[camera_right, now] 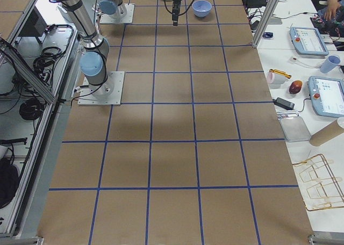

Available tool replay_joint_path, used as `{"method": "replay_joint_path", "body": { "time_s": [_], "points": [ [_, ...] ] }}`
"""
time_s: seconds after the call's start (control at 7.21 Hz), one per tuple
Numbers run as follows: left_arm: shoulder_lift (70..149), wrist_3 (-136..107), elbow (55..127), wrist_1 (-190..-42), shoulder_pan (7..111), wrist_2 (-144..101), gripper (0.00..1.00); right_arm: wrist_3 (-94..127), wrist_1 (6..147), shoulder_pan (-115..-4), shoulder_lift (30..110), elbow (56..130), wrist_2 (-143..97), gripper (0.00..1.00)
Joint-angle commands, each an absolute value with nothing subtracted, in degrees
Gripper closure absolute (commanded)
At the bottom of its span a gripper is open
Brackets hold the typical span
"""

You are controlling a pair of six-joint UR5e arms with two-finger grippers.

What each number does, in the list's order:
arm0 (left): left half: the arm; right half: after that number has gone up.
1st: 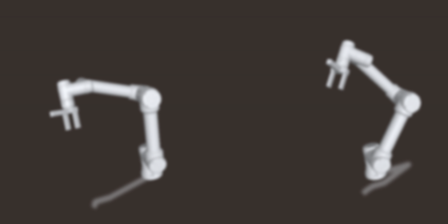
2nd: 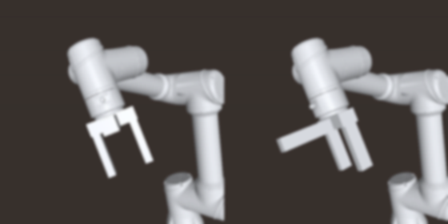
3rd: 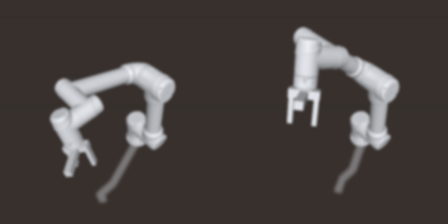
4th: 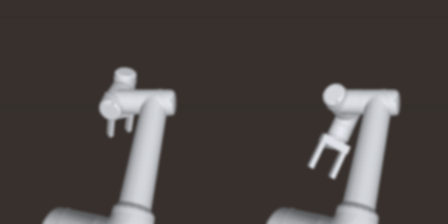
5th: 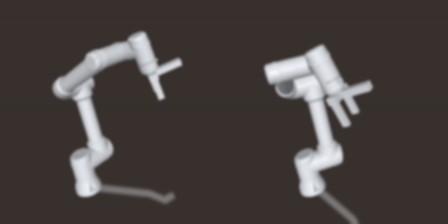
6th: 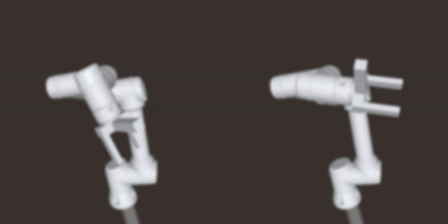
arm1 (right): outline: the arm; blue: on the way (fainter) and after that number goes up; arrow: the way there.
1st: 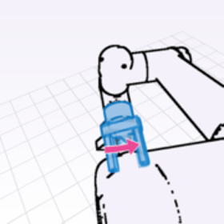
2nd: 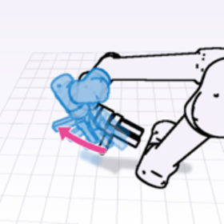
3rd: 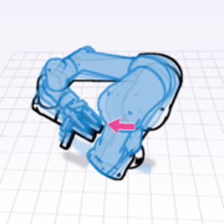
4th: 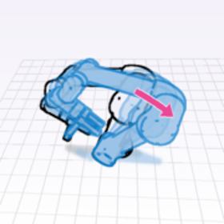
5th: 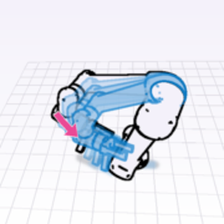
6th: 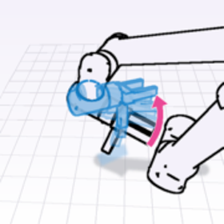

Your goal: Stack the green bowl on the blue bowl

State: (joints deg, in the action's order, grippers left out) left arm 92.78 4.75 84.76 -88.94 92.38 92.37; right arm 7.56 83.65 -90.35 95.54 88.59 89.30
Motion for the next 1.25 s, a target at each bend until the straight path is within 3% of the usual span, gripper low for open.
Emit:
{"method": "replay_joint_path", "body": {
  "time_s": [0.0,0.55,1.11],
  "points": [
    [92.7,4.7,84.6,-88.9,92.4,92.4,0.0,7.6,83.6,-90.4,95.5,88.7,89.3,0.0],
    [91.9,5.5,85.1,-91.7,88.2,92.5,0.0,7.6,83.6,-90.4,95.5,88.6,89.3,0.0],
    [91.9,21.8,87.4,-92.5,69.8,92.3,0.0,7.6,83.6,-90.4,95.5,88.7,89.3,0.0]
  ]
}}
